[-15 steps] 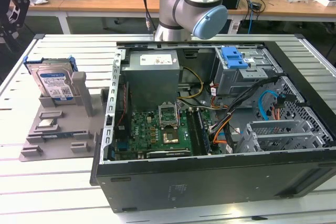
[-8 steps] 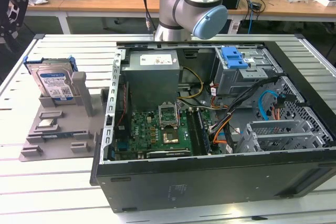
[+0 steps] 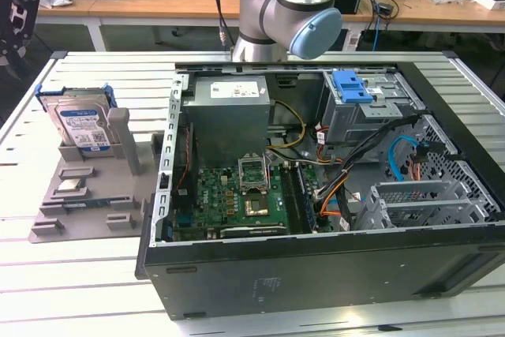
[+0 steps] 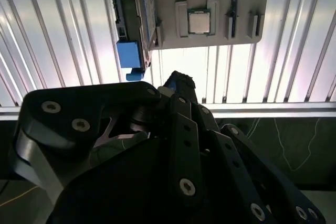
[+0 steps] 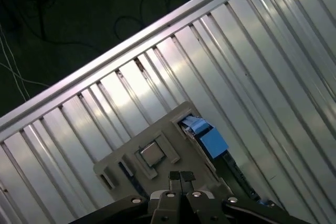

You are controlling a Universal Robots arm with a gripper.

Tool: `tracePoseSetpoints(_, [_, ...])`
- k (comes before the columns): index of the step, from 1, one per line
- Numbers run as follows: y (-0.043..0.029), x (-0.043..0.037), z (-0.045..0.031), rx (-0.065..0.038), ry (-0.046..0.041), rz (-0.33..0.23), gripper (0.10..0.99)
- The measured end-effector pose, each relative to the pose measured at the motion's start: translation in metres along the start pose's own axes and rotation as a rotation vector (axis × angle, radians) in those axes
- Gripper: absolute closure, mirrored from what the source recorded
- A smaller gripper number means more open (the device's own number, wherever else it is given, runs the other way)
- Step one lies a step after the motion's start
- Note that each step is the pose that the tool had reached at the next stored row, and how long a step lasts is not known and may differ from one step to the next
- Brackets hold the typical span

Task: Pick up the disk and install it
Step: 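Pick up the disk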

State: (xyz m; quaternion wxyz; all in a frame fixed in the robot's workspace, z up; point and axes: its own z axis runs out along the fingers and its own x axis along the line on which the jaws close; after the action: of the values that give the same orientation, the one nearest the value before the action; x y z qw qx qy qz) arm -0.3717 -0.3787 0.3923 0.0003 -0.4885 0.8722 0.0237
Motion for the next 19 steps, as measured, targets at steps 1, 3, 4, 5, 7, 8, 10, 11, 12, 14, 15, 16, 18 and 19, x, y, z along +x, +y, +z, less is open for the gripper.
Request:
tracePoseSetpoints(1, [0.0000, 0.0000, 0.0000, 0.000, 0.0007, -0.016, 0.980])
tracePoseSetpoints(3, [0.0000, 0.0000, 0.0000, -0.001, 0.0017, -0.041, 0.980])
tracePoseSetpoints(4, [0.0000, 0.0000, 0.0000, -0.001, 0.0023, -0.054, 0.980])
tracePoseSetpoints(5, [0.0000, 0.0000, 0.0000, -0.002, 0.0035, -0.085, 0.980])
tracePoseSetpoints(7, [0.0000, 0.0000, 0.0000, -0.003, 0.0055, -0.133, 0.980])
tracePoseSetpoints(8, [0.0000, 0.0000, 0.0000, -0.003, 0.0061, -0.147, 0.980])
tracePoseSetpoints(10, [0.0000, 0.0000, 0.0000, -0.004, 0.0075, -0.183, 0.980])
tracePoseSetpoints(11, [0.0000, 0.0000, 0.0000, -0.005, 0.0086, -0.210, 0.980])
tracePoseSetpoints(12, [0.0000, 0.0000, 0.0000, -0.005, 0.0094, -0.227, 0.980])
tracePoseSetpoints(14, [0.0000, 0.0000, 0.0000, -0.007, 0.0115, -0.278, 0.980])
tracePoseSetpoints(15, [0.0000, 0.0000, 0.0000, -0.007, 0.0122, -0.295, 0.980])
tracePoseSetpoints(16, [0.0000, 0.0000, 0.0000, -0.007, 0.0130, -0.314, 0.980])
tracePoseSetpoints(18, [0.0000, 0.0000, 0.0000, -0.009, 0.0157, -0.379, 0.980])
tracePoseSetpoints(19, [0.0000, 0.0000, 0.0000, -0.010, 0.0176, -0.427, 0.980])
